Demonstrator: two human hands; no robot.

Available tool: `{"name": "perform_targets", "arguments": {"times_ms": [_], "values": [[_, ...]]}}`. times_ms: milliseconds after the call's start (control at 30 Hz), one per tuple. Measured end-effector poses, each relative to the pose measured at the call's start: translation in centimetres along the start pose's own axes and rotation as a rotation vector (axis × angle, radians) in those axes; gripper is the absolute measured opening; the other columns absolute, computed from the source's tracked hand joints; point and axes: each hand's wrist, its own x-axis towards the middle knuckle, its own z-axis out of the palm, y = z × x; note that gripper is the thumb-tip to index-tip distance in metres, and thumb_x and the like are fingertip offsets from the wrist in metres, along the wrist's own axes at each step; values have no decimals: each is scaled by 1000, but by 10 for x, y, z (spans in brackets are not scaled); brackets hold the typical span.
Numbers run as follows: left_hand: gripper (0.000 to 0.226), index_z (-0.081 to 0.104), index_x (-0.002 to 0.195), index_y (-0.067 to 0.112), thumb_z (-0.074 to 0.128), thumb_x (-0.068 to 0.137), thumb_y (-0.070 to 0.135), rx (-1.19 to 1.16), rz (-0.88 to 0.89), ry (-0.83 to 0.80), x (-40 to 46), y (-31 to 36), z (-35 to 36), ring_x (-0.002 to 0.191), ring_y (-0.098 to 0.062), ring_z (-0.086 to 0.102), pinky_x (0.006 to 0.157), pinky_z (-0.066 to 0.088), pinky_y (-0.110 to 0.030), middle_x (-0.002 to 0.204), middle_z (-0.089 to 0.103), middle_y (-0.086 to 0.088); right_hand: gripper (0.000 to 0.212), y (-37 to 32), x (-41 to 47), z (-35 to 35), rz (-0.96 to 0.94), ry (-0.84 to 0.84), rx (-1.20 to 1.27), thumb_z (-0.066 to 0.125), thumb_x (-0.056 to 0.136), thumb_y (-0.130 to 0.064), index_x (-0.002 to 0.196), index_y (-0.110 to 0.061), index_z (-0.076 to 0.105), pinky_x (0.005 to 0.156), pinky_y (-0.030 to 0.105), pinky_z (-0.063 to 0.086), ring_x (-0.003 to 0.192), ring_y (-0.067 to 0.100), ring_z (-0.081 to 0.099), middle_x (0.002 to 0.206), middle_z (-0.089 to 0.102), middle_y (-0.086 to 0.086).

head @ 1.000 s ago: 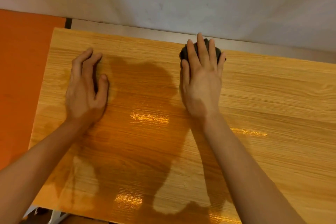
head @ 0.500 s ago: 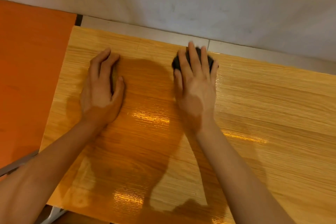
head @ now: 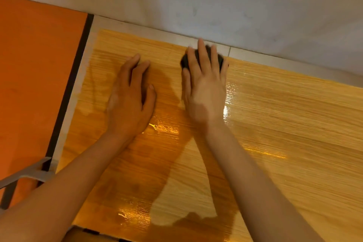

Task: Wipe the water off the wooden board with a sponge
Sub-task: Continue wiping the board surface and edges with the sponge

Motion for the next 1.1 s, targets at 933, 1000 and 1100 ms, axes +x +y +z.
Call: {"name": "perform_targets", "arguments": {"times_ms": [933,1000,1100], "values": [[48,42,147,11,47,103,28,7,-5,-26,2,-1,1,146,-35,37,111,43,-55,159,35,-16,37,-3,51,-11,-76,-45,-136,34,103,-37,127,-12,49,84,39,37,97,31,56,111,62,10],[48,42,147,11,46,103,29,9,1,-24,2,-1,1,147,-35,35,111,43,-54,160,34,-15,35,28,46,-31,-63,-64,-167,35,103,-40,114,-12,51,81,40,37,92,35,56,108,60,12],[49,40,148,11,43,103,30,14,9,-28,2,-2,2,149,-34,31,113,40,-53,161,32,-15,36,65,35,-64,118,-64,-150,40,102,-38,109,-6,56,80,42,38,90,40,54,110,55,18]]}}
